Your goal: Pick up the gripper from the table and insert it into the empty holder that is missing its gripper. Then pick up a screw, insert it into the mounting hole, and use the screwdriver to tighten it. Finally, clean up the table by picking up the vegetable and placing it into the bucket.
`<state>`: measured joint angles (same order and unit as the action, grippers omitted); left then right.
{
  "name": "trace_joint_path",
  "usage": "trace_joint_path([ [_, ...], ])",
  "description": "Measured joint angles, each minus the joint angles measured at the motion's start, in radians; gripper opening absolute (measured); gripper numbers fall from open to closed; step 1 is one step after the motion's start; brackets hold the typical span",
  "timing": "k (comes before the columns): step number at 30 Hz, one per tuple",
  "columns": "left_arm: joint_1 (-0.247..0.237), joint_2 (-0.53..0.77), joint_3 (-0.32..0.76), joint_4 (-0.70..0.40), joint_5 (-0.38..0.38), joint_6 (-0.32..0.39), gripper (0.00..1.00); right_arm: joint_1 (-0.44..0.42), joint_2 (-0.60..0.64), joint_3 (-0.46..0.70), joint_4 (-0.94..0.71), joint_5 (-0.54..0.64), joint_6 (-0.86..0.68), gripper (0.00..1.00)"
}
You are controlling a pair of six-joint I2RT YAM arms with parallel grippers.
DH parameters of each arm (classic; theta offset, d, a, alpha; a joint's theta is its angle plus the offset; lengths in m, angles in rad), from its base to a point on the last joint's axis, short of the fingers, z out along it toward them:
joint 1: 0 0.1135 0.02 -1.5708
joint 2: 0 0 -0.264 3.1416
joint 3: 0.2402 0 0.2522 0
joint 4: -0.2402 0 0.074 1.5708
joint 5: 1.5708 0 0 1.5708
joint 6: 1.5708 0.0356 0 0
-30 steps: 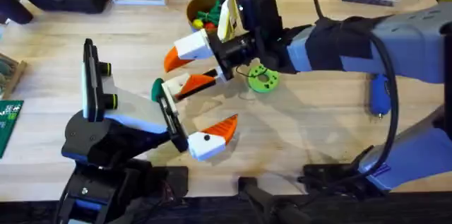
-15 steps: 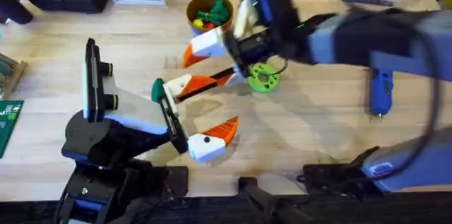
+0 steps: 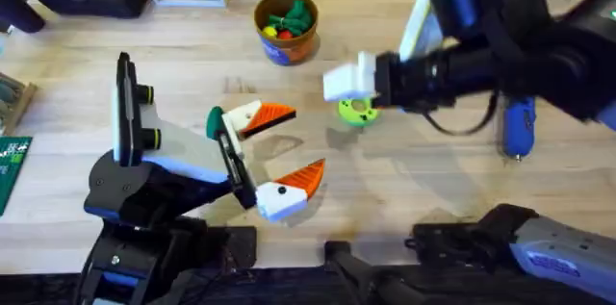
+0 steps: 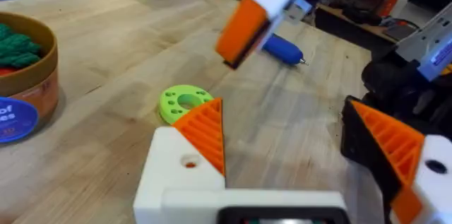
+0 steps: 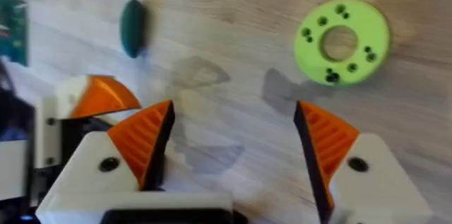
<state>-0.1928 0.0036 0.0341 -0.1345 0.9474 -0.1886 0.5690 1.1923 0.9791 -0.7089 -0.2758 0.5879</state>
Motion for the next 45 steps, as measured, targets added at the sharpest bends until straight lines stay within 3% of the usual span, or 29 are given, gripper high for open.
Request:
trace_joint_path([
  [6,0.0,0.0,0.0,0.0,0.0,0.0,0.986,0.145,-0.013,0.0,-0.144,0.292,-0.019,0.995],
  [16,0.0,0.0,0.0,0.0,0.0,0.0,0.985,0.159,0.05,0.0,-0.125,0.466,-0.058,0.965],
  [21,0.0,0.0,0.0,0.0,0.0,0.0,0.985,0.163,0.154,0.0,-0.02,0.489,-0.072,0.714],
  [26,0.0,0.0,0.0,0.0,0.0,0.0,0.986,0.172,0.244,0.0,0.003,0.493,-0.085,0.531],
  [32,0.0,0.0,0.0,0.0,0.0,0.0,0.986,0.172,0.308,0.0,-0.005,0.497,-0.091,0.428],
  [45,0.0,0.0,0.0,0.0,0.0,0.0,0.986,0.174,0.384,0.005,-0.005,0.517,-0.095,0.339],
])
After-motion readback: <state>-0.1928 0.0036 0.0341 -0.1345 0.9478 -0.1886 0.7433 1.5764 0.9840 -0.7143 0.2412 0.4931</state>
